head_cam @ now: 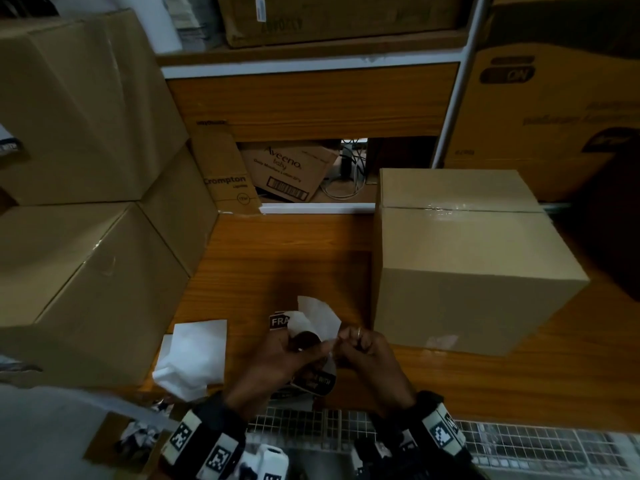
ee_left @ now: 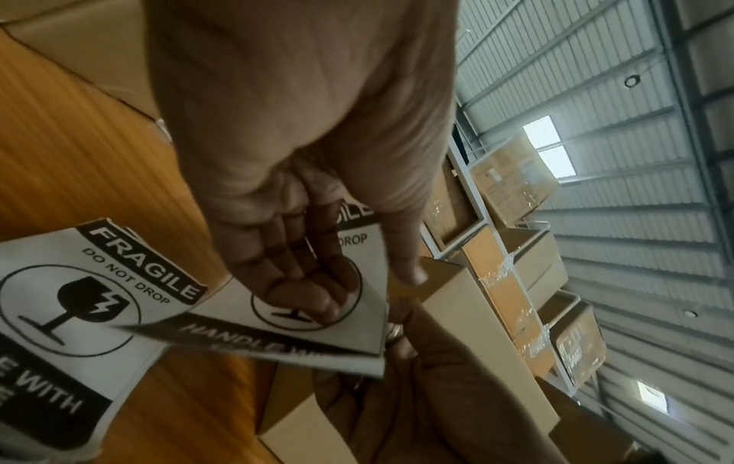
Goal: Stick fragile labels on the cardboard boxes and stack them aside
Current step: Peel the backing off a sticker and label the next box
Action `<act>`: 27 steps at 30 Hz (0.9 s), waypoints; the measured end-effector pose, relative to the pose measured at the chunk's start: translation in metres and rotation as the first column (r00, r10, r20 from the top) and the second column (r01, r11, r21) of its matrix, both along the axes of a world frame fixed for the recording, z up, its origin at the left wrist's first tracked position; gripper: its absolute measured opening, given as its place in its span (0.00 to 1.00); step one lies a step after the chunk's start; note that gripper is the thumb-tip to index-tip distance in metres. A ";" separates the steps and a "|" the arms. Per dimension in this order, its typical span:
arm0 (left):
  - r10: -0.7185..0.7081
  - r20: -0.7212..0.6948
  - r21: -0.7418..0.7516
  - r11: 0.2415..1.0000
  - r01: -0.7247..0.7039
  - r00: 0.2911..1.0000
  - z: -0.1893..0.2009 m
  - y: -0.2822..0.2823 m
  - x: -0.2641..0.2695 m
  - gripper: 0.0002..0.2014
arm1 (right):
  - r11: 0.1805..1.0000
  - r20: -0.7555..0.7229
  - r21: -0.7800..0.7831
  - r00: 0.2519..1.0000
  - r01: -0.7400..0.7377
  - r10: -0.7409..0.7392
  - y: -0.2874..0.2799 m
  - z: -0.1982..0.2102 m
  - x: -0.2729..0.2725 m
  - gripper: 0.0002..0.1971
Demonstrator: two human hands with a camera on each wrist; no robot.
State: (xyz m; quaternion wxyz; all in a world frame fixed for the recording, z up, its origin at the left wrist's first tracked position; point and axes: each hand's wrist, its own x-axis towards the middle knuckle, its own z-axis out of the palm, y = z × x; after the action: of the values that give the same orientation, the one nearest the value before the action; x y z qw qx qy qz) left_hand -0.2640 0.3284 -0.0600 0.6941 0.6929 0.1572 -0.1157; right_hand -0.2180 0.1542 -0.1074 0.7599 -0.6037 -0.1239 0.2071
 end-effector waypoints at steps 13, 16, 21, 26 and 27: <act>-0.021 -0.033 0.068 0.997 0.023 0.999 0.008 -0.006 0.001 0.08 | 0.997 -0.049 -0.078 0.999 -0.007 0.003 -0.013 0.006 0.010 0.23; -0.047 -0.051 0.072 0.996 0.051 0.998 0.008 0.000 0.002 0.07 | 0.996 -0.026 -0.090 1.000 -0.004 0.002 -0.017 0.006 0.018 0.20; 0.038 0.028 0.120 0.992 -0.041 0.999 0.006 0.007 0.001 0.08 | 0.996 -0.058 -0.078 0.997 -0.048 0.044 -0.018 0.016 0.019 0.21; 0.016 0.182 0.343 0.936 -0.079 0.983 0.000 0.001 -0.001 0.04 | 0.987 0.082 -0.140 0.992 -0.078 0.090 -0.013 0.015 0.009 0.16; 0.009 0.181 0.346 0.935 -0.073 0.983 -0.001 0.000 -0.001 0.04 | 0.983 0.107 -0.168 0.990 -0.073 0.092 -0.010 0.012 0.007 0.13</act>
State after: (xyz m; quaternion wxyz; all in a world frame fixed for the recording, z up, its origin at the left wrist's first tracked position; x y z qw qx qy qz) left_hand -0.2653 0.3281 -0.0615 0.5728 0.8097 0.1276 -0.0093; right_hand -0.2106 0.1439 -0.0955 0.6900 -0.6694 -0.1748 0.2129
